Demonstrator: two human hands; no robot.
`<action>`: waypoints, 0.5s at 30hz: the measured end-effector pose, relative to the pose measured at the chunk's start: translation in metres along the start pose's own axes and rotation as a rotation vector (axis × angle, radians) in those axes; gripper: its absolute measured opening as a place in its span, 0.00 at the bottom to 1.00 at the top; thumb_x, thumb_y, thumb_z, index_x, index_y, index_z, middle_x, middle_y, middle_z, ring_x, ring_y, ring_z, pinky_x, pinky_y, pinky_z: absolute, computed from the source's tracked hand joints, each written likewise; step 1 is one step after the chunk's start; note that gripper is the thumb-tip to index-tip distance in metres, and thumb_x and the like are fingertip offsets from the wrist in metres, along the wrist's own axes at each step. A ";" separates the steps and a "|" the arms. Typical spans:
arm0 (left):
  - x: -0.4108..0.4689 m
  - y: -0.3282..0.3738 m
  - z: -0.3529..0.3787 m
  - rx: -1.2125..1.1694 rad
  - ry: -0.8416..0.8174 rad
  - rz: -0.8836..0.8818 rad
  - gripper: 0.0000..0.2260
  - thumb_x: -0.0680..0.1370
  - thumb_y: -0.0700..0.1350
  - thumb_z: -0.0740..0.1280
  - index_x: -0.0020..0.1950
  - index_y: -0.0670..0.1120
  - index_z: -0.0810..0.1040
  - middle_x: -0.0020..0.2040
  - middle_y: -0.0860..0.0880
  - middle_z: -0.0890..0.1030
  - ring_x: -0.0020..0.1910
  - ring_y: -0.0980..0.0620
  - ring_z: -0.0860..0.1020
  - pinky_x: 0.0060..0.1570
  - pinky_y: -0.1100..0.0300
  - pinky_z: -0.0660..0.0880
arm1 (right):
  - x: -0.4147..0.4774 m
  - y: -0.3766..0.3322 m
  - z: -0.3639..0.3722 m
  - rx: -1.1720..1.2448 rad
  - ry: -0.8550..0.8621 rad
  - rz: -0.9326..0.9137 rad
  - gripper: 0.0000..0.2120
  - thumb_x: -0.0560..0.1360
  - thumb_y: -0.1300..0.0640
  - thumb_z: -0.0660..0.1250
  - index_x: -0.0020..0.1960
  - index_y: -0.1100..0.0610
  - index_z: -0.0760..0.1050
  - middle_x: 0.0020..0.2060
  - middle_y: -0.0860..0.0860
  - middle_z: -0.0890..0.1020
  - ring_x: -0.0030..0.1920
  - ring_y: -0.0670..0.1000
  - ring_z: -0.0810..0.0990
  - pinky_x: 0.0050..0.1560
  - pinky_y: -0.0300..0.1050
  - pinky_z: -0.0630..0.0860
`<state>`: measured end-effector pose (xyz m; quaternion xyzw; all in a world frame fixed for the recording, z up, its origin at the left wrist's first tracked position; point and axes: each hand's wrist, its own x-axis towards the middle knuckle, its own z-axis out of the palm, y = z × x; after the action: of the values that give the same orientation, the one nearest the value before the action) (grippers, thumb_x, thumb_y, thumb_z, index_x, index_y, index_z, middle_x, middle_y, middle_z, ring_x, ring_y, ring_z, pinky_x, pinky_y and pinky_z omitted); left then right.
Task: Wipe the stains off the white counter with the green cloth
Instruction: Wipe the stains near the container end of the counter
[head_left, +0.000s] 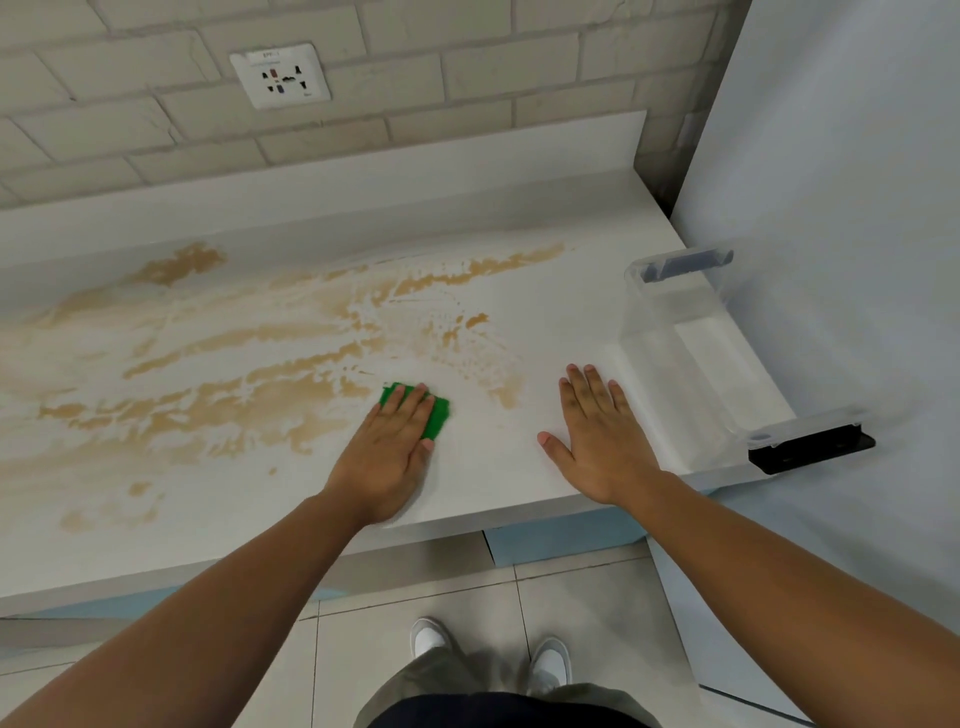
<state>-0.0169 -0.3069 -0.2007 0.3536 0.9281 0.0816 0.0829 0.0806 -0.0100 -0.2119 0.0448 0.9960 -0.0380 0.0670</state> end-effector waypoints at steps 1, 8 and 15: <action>0.007 -0.001 -0.001 -0.015 0.004 -0.056 0.26 0.84 0.57 0.43 0.80 0.51 0.45 0.80 0.54 0.43 0.78 0.54 0.38 0.78 0.51 0.44 | 0.000 0.000 0.000 0.004 0.000 0.001 0.40 0.78 0.33 0.37 0.80 0.58 0.39 0.79 0.54 0.38 0.78 0.54 0.35 0.78 0.55 0.39; 0.058 0.050 0.000 -0.022 0.003 -0.184 0.26 0.84 0.57 0.41 0.80 0.50 0.44 0.80 0.53 0.43 0.79 0.51 0.39 0.77 0.51 0.42 | -0.001 -0.001 0.000 0.027 0.015 0.004 0.40 0.77 0.33 0.38 0.80 0.59 0.39 0.79 0.54 0.39 0.78 0.54 0.35 0.78 0.55 0.39; 0.034 0.064 0.012 0.048 0.007 0.147 0.25 0.84 0.53 0.45 0.80 0.50 0.46 0.80 0.53 0.45 0.78 0.53 0.38 0.77 0.54 0.41 | -0.001 -0.002 0.000 0.043 0.044 -0.006 0.40 0.78 0.33 0.40 0.80 0.59 0.41 0.79 0.55 0.41 0.79 0.54 0.38 0.78 0.55 0.40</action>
<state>0.0016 -0.2354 -0.2017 0.4225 0.9016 0.0665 0.0652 0.0816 -0.0118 -0.2119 0.0441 0.9964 -0.0584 0.0439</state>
